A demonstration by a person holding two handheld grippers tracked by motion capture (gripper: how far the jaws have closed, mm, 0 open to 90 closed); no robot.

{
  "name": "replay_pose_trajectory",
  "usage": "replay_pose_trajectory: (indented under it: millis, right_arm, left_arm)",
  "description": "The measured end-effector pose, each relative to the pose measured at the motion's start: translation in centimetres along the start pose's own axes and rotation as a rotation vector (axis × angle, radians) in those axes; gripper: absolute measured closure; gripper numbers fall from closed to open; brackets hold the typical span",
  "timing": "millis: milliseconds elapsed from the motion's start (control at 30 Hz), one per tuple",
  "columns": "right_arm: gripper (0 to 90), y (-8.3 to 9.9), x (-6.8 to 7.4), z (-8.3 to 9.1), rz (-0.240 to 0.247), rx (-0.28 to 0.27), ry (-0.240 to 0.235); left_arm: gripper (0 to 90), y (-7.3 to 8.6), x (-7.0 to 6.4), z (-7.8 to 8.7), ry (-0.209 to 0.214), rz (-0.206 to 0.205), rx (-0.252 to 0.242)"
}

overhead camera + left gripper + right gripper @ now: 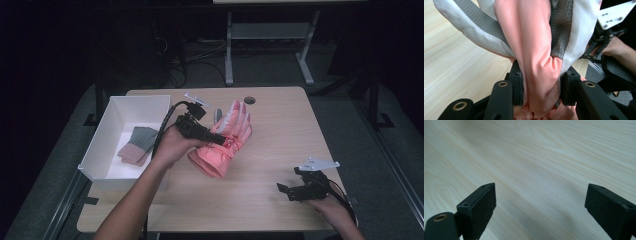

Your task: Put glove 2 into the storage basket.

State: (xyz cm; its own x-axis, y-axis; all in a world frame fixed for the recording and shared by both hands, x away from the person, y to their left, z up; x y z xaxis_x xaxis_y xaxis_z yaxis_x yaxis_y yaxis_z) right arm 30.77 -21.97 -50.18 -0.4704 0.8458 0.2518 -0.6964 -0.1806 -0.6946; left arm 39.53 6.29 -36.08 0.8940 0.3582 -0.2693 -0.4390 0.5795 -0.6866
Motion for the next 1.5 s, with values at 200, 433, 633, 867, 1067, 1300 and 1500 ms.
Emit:
replay_pose_trajectory:
  millis: [200, 433, 633, 867, 1067, 1300, 1500]
  right_arm:
    - [9.7, 0.0, -0.1, -0.4, -0.007, 0.003, 0.008]
    - [8.0, 0.1, -0.1, -0.6, -0.002, 0.008, -0.002]
    - [8.0, -0.2, -0.1, -1.1, 0.018, 0.01, -0.004]
    - [8.0, -0.8, 0.3, -1.8, 0.029, 0.01, -0.02]
    - [8.0, -0.8, 0.3, -1.7, 0.031, 0.01, -0.019]
    - [8.0, -0.8, 0.2, -1.7, 0.028, 0.013, -0.018]
    - [8.0, -0.8, 0.1, -1.6, 0.031, 0.012, -0.017]
  left_arm:
    - [61.4, -0.3, 0.6, 3.7, -0.036, 0.012, -0.036]
    - [61.4, -0.1, 1.8, 8.6, -0.098, 0.035, -0.083]
    - [61.4, 1.3, 3.2, 12.8, -0.163, 0.084, -0.133]
    - [61.4, 4.9, 5.8, 16.7, -0.257, 0.18, -0.169]
    - [61.4, 7.9, 8.2, 18.1, -0.325, 0.26, -0.164]
    - [61.4, 10.8, 10.6, 17.1, -0.344, 0.346, -0.144]
    - [61.4, 13.0, 12.4, 14.5, -0.331, 0.397, -0.099]
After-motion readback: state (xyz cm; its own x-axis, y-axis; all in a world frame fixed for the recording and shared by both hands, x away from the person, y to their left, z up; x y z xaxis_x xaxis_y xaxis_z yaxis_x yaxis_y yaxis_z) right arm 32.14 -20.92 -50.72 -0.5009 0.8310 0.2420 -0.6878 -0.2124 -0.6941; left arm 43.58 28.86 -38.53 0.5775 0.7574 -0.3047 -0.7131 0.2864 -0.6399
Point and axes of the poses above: each handheld gripper's, and its own axes: z roughly backward along the jaws, y roughly out of its underside, x roughly to its left, the point moved 7 cm from there along -z, roughly forward along the jaws, and after that the axes turned 12 degrees about -z, right-handed, at the moved point
